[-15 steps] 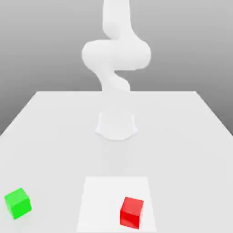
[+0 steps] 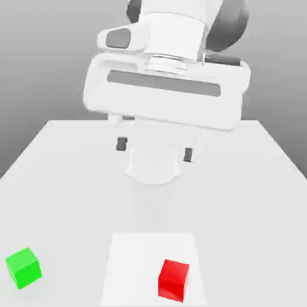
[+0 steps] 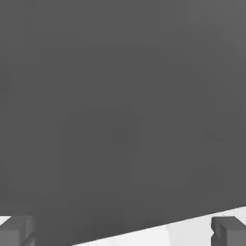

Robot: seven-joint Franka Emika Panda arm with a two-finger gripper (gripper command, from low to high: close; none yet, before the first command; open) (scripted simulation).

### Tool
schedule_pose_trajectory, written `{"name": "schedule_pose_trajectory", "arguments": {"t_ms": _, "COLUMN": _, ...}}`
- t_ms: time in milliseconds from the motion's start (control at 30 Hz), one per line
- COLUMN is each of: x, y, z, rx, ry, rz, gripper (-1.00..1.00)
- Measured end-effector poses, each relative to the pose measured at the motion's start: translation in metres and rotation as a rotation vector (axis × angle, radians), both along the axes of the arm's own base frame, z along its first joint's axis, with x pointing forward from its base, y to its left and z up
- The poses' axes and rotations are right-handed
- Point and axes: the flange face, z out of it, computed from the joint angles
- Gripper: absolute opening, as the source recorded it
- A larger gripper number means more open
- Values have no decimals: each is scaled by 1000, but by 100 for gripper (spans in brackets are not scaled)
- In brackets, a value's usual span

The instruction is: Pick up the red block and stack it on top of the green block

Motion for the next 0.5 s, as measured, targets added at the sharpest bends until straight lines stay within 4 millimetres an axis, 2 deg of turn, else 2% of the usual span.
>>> {"name": "schedule_pose_trajectory", "arguments": {"t_ms": 133, "x": -2, "y": 4, "z": -74, "rx": 44, "ry": 105, "rz": -36, "gripper": 0}}
{"name": "schedule_pose_trajectory", "arguments": {"t_ms": 267, "x": -16, "y": 14, "z": -141, "rx": 107, "ry": 204, "rz": -69, "gripper": 0}}
{"name": "schedule_pose_trajectory", "arguments": {"t_ms": 333, "x": -23, "y": 20, "z": -170, "rx": 140, "ry": 244, "rz": -84, "gripper": 0}}
{"name": "schedule_pose_trajectory", "arguments": {"t_ms": 500, "x": -26, "y": 22, "z": -233, "rx": 154, "ry": 259, "rz": -92, "gripper": 0}}
